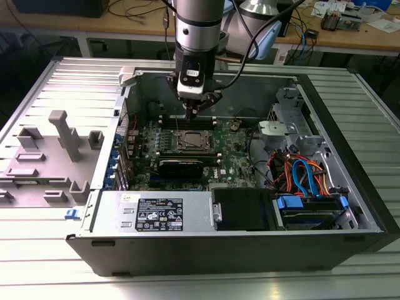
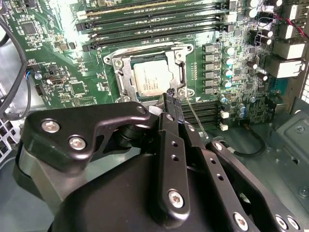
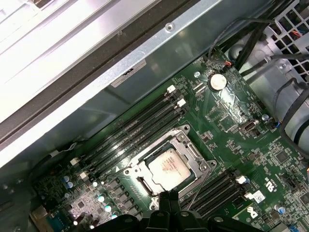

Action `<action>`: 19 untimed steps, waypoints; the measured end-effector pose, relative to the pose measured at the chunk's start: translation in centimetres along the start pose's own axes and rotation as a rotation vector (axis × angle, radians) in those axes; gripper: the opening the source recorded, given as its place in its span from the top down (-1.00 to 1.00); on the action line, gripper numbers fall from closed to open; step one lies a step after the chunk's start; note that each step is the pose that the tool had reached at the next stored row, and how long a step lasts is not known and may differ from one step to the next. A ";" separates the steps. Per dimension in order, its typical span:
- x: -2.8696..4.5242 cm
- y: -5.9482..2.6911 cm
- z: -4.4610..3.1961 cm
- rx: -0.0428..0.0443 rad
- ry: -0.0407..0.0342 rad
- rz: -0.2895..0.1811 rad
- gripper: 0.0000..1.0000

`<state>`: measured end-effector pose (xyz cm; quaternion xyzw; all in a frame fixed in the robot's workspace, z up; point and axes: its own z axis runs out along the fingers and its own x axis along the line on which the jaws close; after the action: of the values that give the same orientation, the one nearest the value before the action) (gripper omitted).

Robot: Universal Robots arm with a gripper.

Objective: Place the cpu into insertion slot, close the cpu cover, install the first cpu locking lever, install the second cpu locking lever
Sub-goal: 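Install the first cpu locking lever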

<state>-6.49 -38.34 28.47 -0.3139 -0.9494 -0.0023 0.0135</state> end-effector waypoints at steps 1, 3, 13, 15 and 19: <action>0.00 0.00 0.00 0.0000 0.0000 0.000 0.79; 0.00 0.00 0.00 0.0000 0.0000 0.000 0.79; 0.00 0.00 0.00 0.0004 0.0000 -0.014 0.79; 0.00 0.00 0.01 0.0013 -0.0001 -0.051 0.79; 0.01 0.00 0.02 0.0039 -0.0006 -0.145 0.79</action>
<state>-6.50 -38.34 28.46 -0.2442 -0.9696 -0.0013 0.0136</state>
